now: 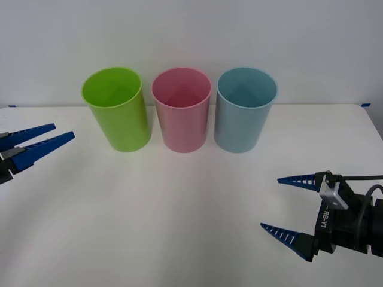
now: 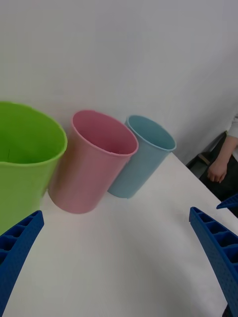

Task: Put cans in the blue bin and PET bottles in the pink bin and trash in the green bin.

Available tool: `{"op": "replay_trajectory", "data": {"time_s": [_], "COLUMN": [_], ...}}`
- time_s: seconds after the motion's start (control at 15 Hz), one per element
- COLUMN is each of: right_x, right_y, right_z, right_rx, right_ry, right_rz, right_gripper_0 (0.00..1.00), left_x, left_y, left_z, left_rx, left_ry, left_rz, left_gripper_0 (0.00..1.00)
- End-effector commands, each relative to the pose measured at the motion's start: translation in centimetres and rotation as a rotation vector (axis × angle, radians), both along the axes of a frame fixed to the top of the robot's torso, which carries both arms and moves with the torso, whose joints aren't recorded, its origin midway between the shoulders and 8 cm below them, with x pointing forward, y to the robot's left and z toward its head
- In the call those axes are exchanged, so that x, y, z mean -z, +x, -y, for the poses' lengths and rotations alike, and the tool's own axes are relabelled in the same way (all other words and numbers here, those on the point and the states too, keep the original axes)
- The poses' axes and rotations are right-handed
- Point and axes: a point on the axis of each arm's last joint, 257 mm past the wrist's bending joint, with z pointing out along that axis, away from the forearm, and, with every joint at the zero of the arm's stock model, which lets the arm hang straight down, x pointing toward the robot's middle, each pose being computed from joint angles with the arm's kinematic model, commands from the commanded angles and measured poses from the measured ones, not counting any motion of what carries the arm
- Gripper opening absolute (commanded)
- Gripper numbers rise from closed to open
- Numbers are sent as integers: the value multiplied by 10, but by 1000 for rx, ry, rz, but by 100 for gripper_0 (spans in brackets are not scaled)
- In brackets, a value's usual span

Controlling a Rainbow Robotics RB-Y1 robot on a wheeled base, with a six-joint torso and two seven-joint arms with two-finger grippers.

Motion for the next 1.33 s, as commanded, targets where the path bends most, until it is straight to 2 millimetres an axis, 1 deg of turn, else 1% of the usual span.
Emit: {"op": "replay_trajectory", "data": {"time_s": [0.07,0.33,0.4,0.53,0.73,1.07,1.2,1.33], "right_x": [0,0,0,0,0,0,0,0], "right_y": [0,0,0,0,0,0,0,0], "right_z": [0,0,0,0,0,0,0,0], "right_rx": [0,0,0,0,0,0,0,0], "right_ry": [0,0,0,0,0,0,0,0], "right_rz": [0,0,0,0,0,0,0,0], "right_gripper_0": [100,100,100,100,100,100,100,100], "left_x": [30,59,63,80,96,109,121,129], "left_y": [-10,-17,-19,-28,-38,-41,-39,-40], "left_z": [5,13,14,16,18,14,4,5], "left_rx": [-24,-53,-58,-66,-64,-65,-72,-72], "left_ry": [9,-12,-22,-34,-27,13,48,59], "left_rz": [-44,-90,-102,-144,-178,-163,-152,-165], "left_gripper_0": [100,100,100,100,100,100,100,100]}}
